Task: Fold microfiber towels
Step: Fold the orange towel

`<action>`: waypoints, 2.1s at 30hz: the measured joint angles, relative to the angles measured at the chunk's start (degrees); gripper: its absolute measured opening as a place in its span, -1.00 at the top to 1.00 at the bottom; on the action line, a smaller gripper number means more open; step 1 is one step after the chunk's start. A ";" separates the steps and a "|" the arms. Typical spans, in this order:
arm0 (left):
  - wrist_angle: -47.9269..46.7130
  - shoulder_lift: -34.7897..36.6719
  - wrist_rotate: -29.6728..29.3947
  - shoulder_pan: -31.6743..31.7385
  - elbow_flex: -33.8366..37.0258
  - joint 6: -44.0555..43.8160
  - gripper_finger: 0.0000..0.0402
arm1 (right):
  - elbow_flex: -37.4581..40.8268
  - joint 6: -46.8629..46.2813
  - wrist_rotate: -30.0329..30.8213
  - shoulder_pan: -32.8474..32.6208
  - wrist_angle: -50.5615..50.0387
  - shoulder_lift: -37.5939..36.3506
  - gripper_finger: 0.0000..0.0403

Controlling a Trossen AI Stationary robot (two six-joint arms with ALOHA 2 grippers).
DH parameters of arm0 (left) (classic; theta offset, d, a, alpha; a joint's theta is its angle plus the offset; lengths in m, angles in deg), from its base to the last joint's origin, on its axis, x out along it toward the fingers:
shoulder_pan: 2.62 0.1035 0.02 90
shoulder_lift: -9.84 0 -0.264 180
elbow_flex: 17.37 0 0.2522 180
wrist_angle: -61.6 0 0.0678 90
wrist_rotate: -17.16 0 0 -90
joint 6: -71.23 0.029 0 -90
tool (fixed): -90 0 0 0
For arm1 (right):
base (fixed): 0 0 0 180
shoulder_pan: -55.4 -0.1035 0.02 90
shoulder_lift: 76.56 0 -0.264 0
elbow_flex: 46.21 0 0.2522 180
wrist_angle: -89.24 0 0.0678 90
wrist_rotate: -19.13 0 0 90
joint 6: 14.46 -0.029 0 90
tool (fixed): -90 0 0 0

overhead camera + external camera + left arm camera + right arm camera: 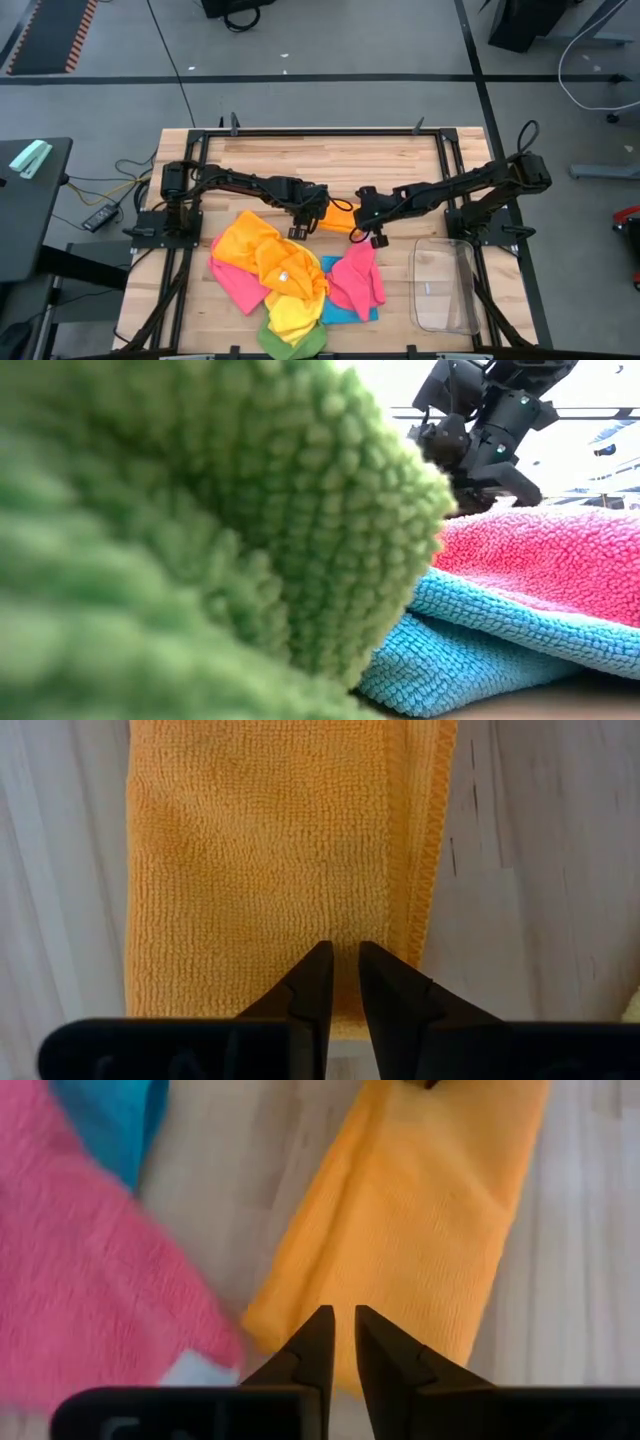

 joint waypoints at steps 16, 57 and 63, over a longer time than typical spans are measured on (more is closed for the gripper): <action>0.39 0.00 -0.02 -0.02 0.00 0.85 0.73 | 0.33 12.88 20.85 -10.89 -3.25 1.29 0.17; 1.22 0.00 0.00 -0.07 0.00 0.87 0.78 | 4.20 9.14 16.61 -6.73 8.94 7.33 0.79; 1.18 0.00 0.00 -0.07 0.00 0.90 0.81 | 4.17 6.24 17.60 -6.73 7.94 5.05 0.95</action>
